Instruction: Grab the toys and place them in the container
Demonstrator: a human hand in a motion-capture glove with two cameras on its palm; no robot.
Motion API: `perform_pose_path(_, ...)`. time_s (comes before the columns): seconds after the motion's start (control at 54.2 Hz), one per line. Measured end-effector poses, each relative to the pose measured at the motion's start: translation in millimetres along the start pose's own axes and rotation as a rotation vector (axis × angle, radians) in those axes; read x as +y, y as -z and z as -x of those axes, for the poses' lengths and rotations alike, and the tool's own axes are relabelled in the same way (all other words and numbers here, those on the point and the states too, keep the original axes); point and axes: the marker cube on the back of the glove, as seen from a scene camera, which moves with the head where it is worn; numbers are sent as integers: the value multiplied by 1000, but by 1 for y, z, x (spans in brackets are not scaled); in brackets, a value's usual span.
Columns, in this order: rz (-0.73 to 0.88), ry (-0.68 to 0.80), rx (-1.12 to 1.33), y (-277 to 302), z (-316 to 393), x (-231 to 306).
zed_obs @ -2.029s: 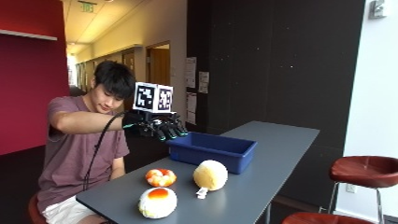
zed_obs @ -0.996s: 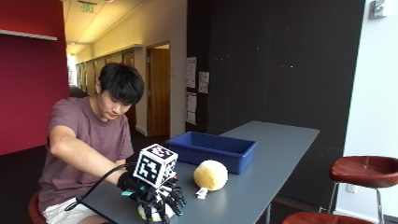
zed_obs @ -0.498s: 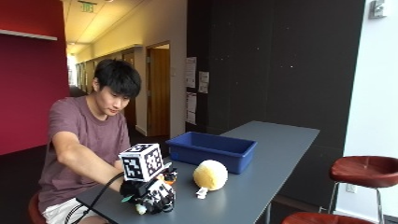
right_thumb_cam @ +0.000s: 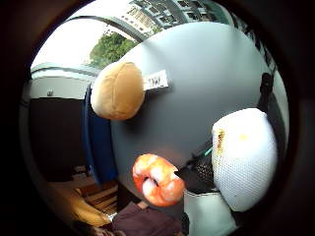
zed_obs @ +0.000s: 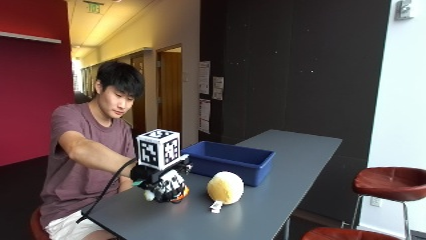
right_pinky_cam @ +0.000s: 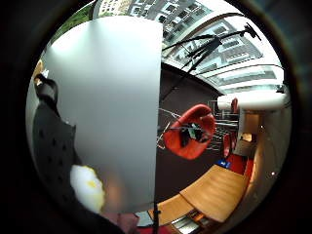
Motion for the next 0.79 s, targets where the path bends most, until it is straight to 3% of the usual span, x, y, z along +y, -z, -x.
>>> perform_pose_path(0.461, -116, 154, -12, 114, 76, 19)
perform_pose_path(0.793, -184, 331, -66, 172, 222, 29)
